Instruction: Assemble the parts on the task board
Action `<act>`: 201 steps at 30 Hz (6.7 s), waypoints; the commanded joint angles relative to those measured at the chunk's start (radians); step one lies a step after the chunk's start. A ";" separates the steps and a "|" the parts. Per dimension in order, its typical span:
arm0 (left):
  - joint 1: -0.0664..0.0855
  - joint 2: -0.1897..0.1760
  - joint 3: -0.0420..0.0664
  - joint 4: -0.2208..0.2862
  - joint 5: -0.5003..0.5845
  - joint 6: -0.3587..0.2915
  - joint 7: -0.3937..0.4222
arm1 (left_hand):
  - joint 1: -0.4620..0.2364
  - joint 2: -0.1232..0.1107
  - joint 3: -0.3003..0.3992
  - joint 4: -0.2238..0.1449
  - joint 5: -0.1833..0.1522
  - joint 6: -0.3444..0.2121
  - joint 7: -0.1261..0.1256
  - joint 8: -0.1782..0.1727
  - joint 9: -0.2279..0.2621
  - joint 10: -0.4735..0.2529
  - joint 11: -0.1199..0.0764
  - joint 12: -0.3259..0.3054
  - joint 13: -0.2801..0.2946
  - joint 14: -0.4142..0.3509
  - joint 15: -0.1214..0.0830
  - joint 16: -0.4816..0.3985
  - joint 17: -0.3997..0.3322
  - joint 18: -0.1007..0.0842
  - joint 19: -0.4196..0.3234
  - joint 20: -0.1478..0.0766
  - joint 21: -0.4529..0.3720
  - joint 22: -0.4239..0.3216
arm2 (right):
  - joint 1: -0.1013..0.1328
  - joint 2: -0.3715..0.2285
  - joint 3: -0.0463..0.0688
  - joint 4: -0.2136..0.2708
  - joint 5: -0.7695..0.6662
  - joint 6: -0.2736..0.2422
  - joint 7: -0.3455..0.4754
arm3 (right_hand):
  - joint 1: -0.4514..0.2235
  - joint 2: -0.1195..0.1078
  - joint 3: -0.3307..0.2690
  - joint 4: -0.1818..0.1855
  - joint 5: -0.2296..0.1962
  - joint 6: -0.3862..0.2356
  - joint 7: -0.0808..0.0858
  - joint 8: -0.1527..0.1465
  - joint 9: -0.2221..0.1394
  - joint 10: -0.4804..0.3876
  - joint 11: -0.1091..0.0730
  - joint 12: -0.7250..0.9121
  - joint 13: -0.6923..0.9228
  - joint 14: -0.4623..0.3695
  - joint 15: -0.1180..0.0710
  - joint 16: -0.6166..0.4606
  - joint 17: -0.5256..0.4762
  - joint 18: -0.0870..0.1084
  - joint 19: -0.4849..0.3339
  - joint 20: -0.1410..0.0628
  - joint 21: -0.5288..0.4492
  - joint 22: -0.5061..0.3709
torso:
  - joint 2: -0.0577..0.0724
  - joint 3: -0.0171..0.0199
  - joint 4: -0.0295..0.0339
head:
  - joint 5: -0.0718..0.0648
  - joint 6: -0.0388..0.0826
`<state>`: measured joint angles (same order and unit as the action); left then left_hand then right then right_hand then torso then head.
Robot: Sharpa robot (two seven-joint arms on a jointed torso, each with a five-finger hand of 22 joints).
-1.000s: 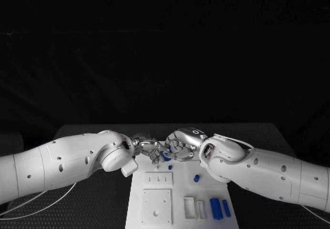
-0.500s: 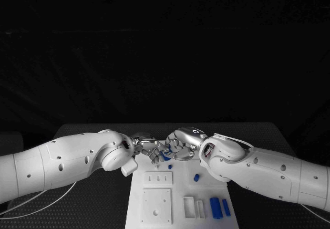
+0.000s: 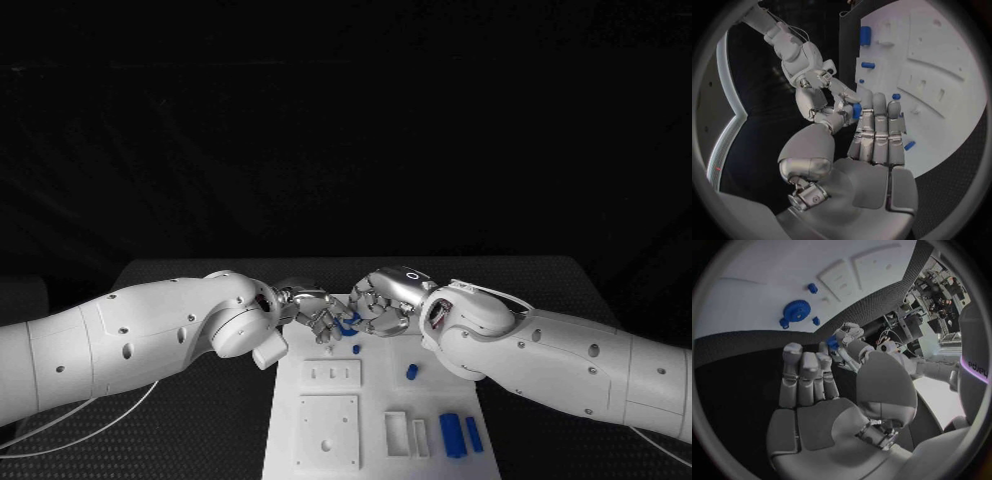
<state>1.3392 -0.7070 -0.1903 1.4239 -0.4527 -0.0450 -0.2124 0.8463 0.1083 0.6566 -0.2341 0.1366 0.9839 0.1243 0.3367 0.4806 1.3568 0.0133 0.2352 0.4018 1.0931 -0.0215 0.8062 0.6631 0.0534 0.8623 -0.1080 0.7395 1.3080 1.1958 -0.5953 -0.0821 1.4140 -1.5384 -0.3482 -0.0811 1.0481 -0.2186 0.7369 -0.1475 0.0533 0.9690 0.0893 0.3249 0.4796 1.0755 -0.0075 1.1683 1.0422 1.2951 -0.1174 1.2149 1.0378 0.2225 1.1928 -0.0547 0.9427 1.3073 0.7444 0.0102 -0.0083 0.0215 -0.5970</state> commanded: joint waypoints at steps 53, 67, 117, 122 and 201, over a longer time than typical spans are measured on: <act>-0.027 -0.088 -0.052 0.163 -0.518 -0.254 -0.090 | -0.061 -0.057 0.017 -0.026 0.166 0.152 -0.073 0.038 0.072 0.098 -0.059 0.118 0.082 0.069 -0.075 0.157 0.063 -0.001 0.053 -0.080 0.134 0.019 | 0.011 -0.118 0.029 -0.135 0.256 -0.098 0.028 | -0.004 -0.033 -0.008 0.020 -0.003 0.000 0.021 -0.009 -0.001 -0.015 0.006 -0.008 -0.003 -0.011 0.007 -0.016 -0.002 0.039 -0.015 0.004 -0.013 0.007 | -0.008 0.0035 0.0051 | 0.028 -0.035; -0.079 -0.079 -0.052 0.172 -0.634 -0.318 -0.142 | -0.049 -0.075 0.017 -0.005 0.179 0.181 -0.085 0.037 0.092 0.117 -0.074 0.156 0.108 0.092 -0.091 0.195 0.074 0.000 0.065 -0.096 0.177 0.019 | 0.011 -0.120 0.029 -0.143 0.258 -0.098 0.027 | -0.004 -0.033 -0.008 0.022 -0.002 0.000 0.021 -0.009 -0.001 -0.015 0.006 -0.008 -0.004 -0.012 0.007 -0.017 -0.002 0.039 -0.016 0.005 -0.014 0.007 | -0.011 0.0063 0.0073 | 0.028 -0.060; -0.143 -0.011 -0.052 0.111 -0.736 -0.219 -0.199 | -0.070 -0.058 0.013 -0.010 0.278 0.220 -0.103 0.031 0.156 0.104 -0.095 0.269 0.177 0.104 -0.121 0.289 0.082 0.002 0.072 -0.122 0.266 0.011 | 0.012 -0.118 0.029 -0.137 0.259 -0.089 0.026 | -0.006 -0.033 -0.008 0.026 0.000 0.000 0.022 -0.010 -0.002 -0.017 0.007 -0.009 -0.005 -0.012 0.008 -0.019 -0.003 0.039 -0.017 0.008 -0.017 0.007 | -0.010 0.0055 0.0074 | 0.021 -0.082; -0.144 0.000 -0.052 0.102 -0.737 -0.217 -0.199 | -0.073 -0.057 0.012 -0.009 0.274 0.220 -0.104 0.031 0.159 0.103 -0.095 0.273 0.178 0.103 -0.122 0.292 0.082 0.002 0.071 -0.123 0.269 0.011 | 0.012 -0.118 0.029 -0.134 0.259 -0.088 0.026 | -0.006 -0.034 -0.008 0.027 0.000 0.000 0.022 -0.010 -0.002 -0.017 0.007 -0.009 -0.005 -0.012 0.008 -0.019 -0.003 0.039 -0.017 0.008 -0.017 0.007 | -0.009 0.0053 0.0071 | 0.021 -0.082; -0.158 0.047 -0.050 0.066 -0.683 -0.085 -0.214 | -0.202 -0.047 0.174 0.024 0.102 0.255 -0.126 0.062 0.222 0.081 -0.117 0.421 0.215 0.101 -0.139 0.411 0.057 0.011 0.062 -0.139 0.364 -0.013 | 0.011 -0.112 0.029 -0.134 0.261 -0.067 0.024 | -0.006 -0.029 -0.004 0.030 0.012 0.002 0.022 -0.012 -0.004 -0.019 0.007 -0.010 -0.006 -0.013 0.008 -0.022 -0.004 0.039 -0.018 0.010 -0.020 0.008 | -0.010 0.0062 0.0070 | 0.011 -0.084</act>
<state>1.1899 -0.6686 -0.2350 1.4868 -1.1477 -0.1790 -0.4332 0.6374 0.0545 0.8280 -0.2170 0.2455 1.1704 0.0676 0.4022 0.7007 1.4769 -0.0723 0.6511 0.6175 1.1975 -0.1432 1.2152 0.7209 0.0459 0.9259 -0.1285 1.0998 1.2952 1.2072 -0.7083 -0.0533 1.2801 -1.2770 -0.4291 -0.0631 1.0402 -0.2423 0.7328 -0.1213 0.0620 0.9619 0.0971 0.3177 0.4777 1.0652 0.0001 1.1644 1.0372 1.2880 -0.1104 1.1985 1.0357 0.2225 1.1806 -0.0460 0.9291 1.3073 0.7346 0.0165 -0.0012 0.0329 -0.6824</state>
